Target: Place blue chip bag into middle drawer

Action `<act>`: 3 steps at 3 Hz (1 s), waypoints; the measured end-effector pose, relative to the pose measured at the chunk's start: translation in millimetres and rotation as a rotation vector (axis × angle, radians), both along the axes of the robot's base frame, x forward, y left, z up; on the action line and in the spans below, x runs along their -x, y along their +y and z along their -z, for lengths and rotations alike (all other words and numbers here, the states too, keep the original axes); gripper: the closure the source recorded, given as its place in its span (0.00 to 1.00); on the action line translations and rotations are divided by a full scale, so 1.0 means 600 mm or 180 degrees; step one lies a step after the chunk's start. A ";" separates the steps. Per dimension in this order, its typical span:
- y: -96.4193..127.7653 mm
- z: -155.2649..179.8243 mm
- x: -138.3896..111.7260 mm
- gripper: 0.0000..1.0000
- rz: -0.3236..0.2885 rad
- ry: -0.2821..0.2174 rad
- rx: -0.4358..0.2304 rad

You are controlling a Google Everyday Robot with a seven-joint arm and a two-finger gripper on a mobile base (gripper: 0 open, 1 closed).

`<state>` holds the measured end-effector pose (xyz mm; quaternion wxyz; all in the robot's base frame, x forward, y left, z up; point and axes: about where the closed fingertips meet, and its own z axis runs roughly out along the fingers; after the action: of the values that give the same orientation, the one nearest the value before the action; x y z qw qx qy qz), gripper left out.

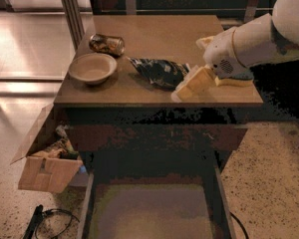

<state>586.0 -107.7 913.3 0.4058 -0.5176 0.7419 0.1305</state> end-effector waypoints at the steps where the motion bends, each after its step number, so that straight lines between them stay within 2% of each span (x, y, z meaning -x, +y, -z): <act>1: 0.024 0.041 -0.049 0.00 -0.0063 -0.0070 0.0137; 2: 0.035 0.064 -0.098 0.00 -0.0096 -0.0193 0.0292; 3: 0.043 0.085 -0.138 0.00 -0.0070 -0.0214 0.0336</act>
Offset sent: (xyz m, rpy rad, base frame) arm 0.0962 0.0254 -0.0536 -0.1533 -0.1118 0.0375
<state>668.7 -82.2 862.0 0.4011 -0.5506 0.7280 0.0782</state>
